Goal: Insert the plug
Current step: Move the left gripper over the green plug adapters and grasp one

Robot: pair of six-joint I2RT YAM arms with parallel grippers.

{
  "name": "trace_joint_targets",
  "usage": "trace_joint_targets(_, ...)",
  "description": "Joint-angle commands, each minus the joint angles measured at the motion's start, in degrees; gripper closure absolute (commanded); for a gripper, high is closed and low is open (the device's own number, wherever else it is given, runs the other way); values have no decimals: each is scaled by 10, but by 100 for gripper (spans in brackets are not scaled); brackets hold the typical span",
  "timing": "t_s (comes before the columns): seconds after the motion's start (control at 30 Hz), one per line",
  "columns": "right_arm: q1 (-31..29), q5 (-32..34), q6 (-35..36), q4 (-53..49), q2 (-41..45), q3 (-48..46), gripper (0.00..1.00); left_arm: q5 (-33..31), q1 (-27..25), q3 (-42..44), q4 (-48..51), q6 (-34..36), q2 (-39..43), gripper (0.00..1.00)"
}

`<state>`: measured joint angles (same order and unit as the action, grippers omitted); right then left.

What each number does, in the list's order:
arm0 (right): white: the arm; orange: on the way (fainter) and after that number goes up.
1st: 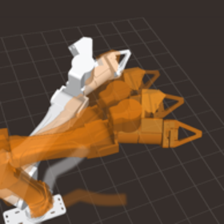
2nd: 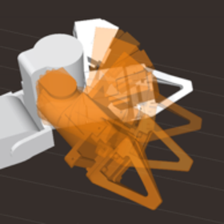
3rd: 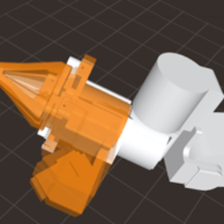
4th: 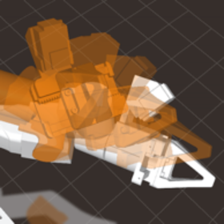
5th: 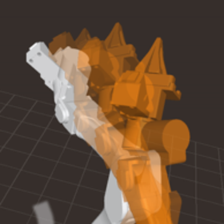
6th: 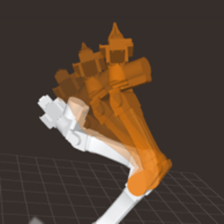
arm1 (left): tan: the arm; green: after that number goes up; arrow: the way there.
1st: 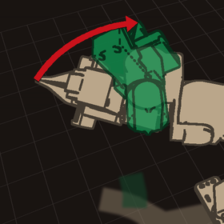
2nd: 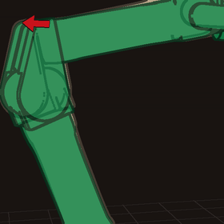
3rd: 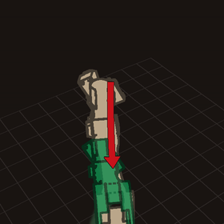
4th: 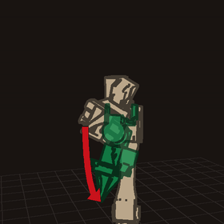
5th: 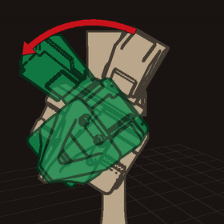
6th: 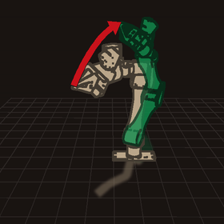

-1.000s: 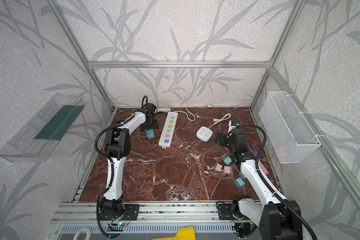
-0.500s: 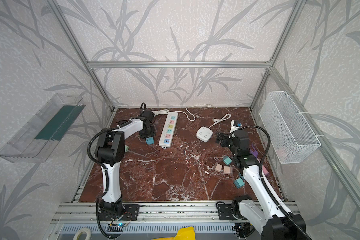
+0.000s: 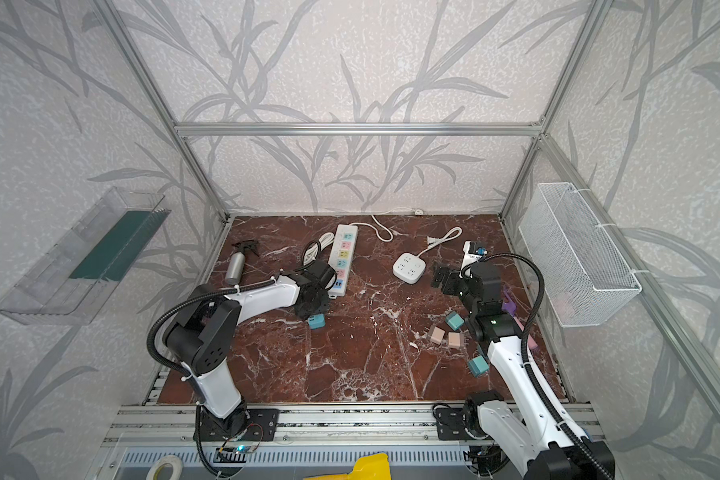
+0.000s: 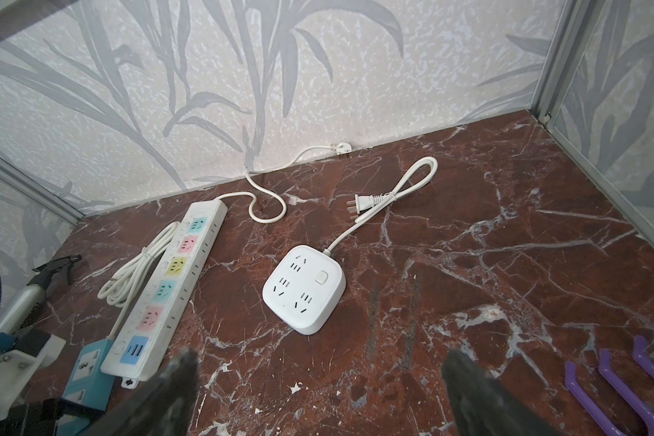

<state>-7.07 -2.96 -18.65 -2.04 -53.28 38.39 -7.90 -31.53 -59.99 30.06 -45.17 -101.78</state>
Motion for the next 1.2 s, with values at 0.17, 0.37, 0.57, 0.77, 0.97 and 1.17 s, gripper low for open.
trace_joint_targets(0.17,-2,-15,-7,-18,9,7,0,-32,-41,9,72,-56,20,26)
trace_joint_targets(0.37,-21,-19,1,-22,-51,27,0,-71,-52,-14,130,-34,103,1)
trace_joint_targets(0.57,-90,9,18,-47,-72,58,2,-200,-32,2,161,-60,200,2)
trace_joint_targets(0.77,-137,-29,57,-23,-109,26,18,-156,103,50,86,-88,207,18)
trace_joint_targets(0.97,-137,-31,53,0,-99,15,11,-165,182,24,69,-132,142,20)
trace_joint_targets(1.17,-136,-32,52,-5,-96,16,5,-150,234,6,52,-172,98,20)
